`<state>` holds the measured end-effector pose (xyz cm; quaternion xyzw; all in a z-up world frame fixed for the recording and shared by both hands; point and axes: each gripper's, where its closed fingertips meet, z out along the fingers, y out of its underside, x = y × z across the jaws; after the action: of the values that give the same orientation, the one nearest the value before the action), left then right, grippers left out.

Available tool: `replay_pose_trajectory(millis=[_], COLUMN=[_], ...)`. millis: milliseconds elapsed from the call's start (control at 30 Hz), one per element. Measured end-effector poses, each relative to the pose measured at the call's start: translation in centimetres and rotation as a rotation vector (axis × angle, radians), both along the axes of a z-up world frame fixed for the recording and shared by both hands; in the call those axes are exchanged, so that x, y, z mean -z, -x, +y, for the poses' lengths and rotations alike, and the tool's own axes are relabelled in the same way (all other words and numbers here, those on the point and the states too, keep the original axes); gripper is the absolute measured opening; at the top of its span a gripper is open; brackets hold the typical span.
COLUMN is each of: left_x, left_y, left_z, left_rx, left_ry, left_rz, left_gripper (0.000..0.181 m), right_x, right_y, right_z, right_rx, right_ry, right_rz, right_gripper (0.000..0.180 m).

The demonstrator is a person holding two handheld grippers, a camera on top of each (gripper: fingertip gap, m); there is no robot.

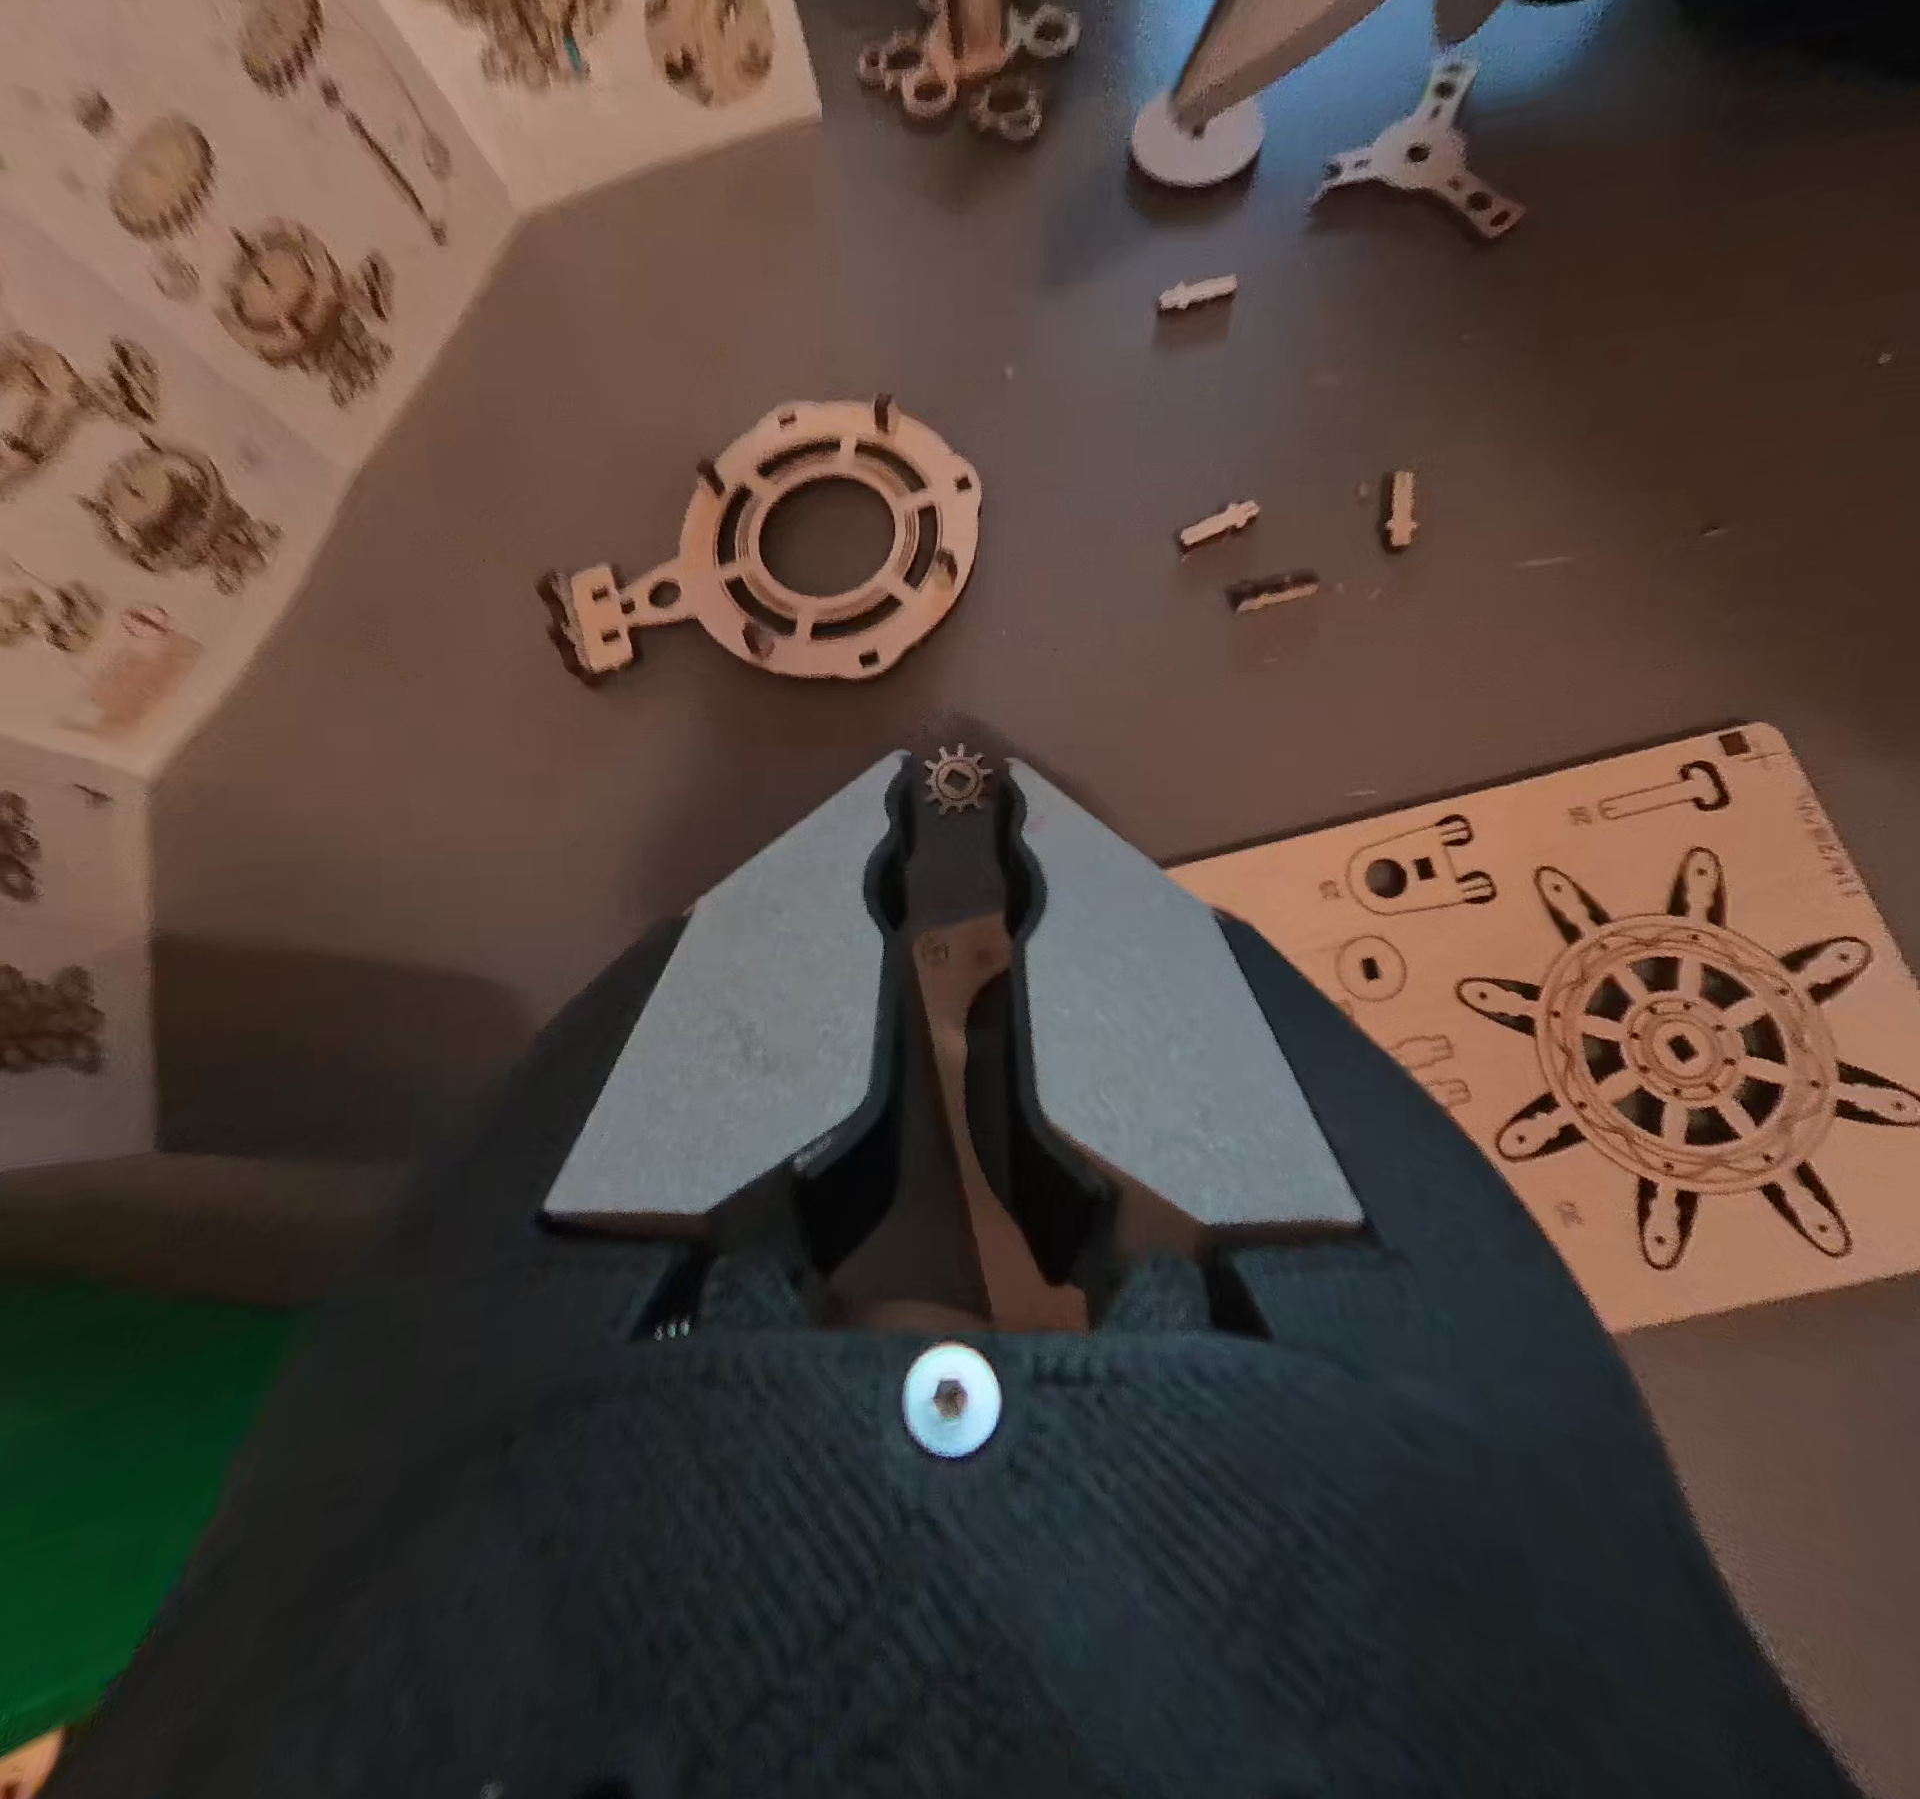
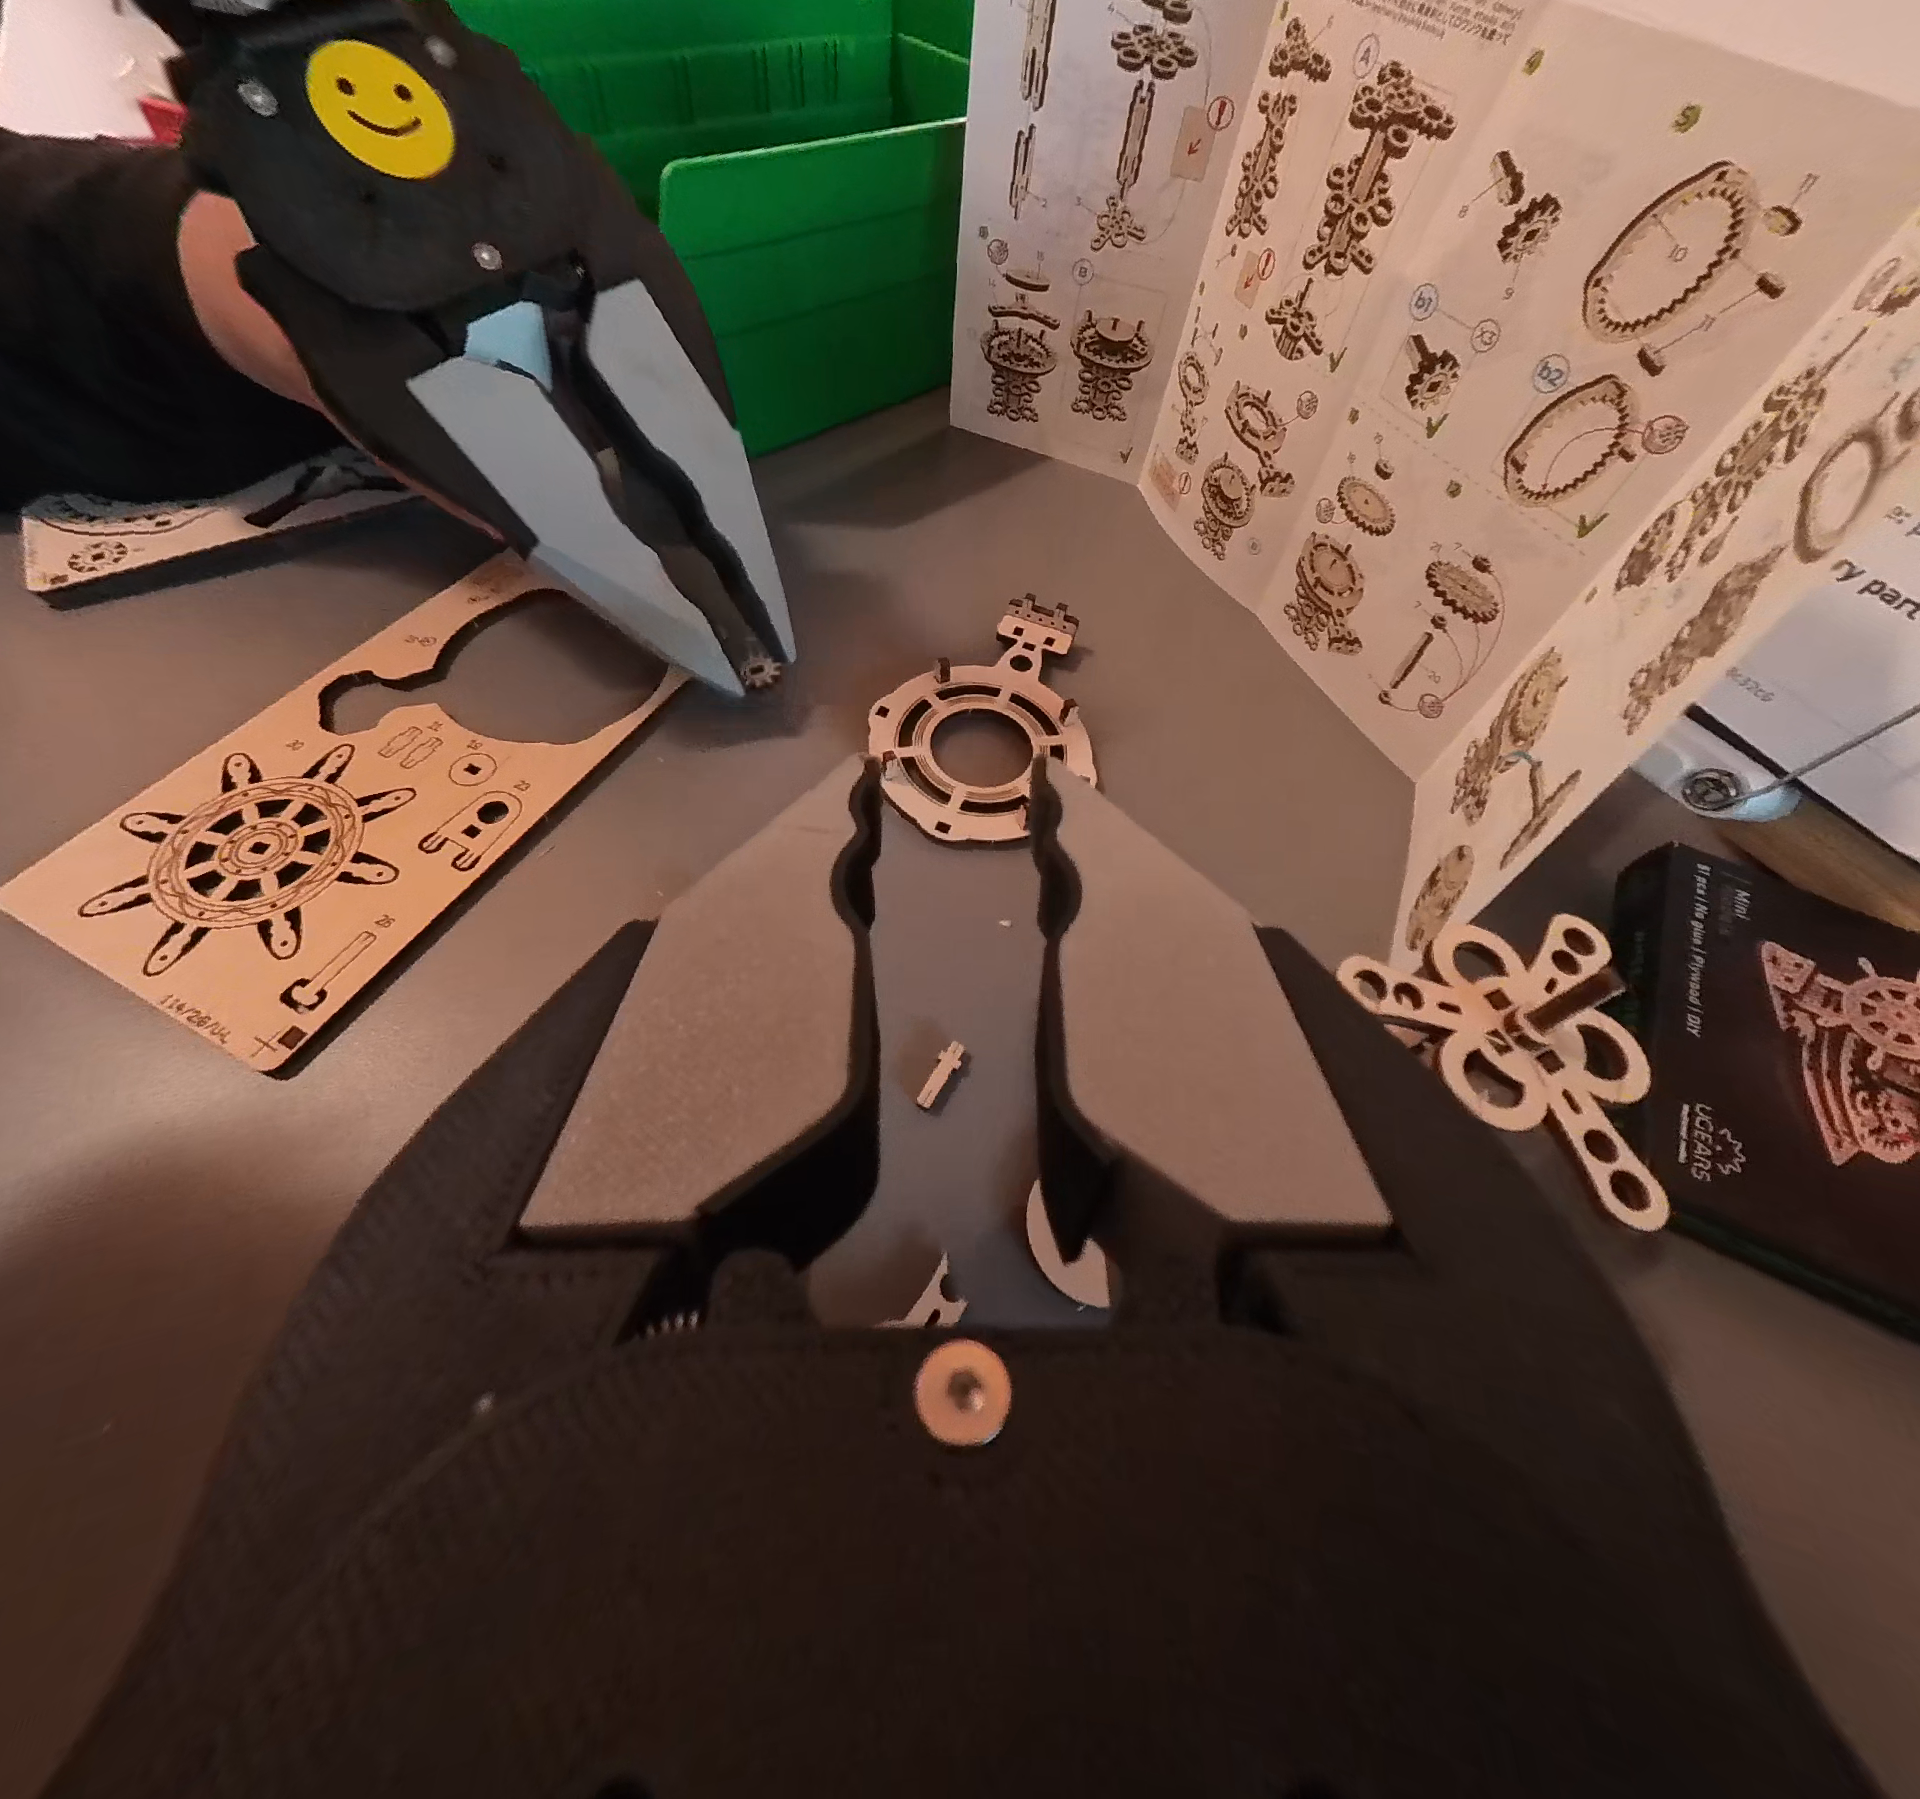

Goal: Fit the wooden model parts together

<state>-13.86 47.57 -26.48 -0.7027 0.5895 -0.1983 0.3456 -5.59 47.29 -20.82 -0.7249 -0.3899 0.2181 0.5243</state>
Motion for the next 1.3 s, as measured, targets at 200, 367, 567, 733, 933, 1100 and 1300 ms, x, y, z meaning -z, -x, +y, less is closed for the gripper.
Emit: replay_pose_trajectory(millis=[200,367,567,733,933,1100,1300], left_x=[-4.4,-6.6,-7.2,-6.8,-6.5,-6.8,-6.6], left_y=[-1.8,-2.4,-2.2,-1.8,-1.6,-1.3,-1.2], left_z=[-0.8,-2.0,-1.9,-1.1,-0.5,0.0,0.1], left_rx=[0.088,0.132,0.130,0.090,0.047,0.013,0.011], left_ry=[-0.337,-0.484,-0.536,-0.540,-0.443,-0.356,-0.317], left_rz=[-0.137,-0.216,-0.230,-0.203,-0.231,-0.273,-0.283], left_gripper=[0.010,0.009,0.010,0.010,0.009,0.009,0.009], right_x=[-0.9,-2.0,-2.7,-2.6,-1.3,0.0,2.1], right_y=[1.3,4.6,5.6,3.9,1.8,1.2,2.2], right_z=[-0.9,-2.6,-3.0,-2.0,-1.2,-1.4,-2.4], right_rx=[-0.088,-0.233,-0.271,-0.195,-0.086,-0.081,-0.126], right_ry=[0.083,0.222,0.276,0.238,0.173,0.185,0.245], right_rz=[0.127,0.289,0.361,0.349,0.205,0.116,0.016], right_gripper=[0.025,0.029,0.027,0.027,0.026,0.027,0.027])
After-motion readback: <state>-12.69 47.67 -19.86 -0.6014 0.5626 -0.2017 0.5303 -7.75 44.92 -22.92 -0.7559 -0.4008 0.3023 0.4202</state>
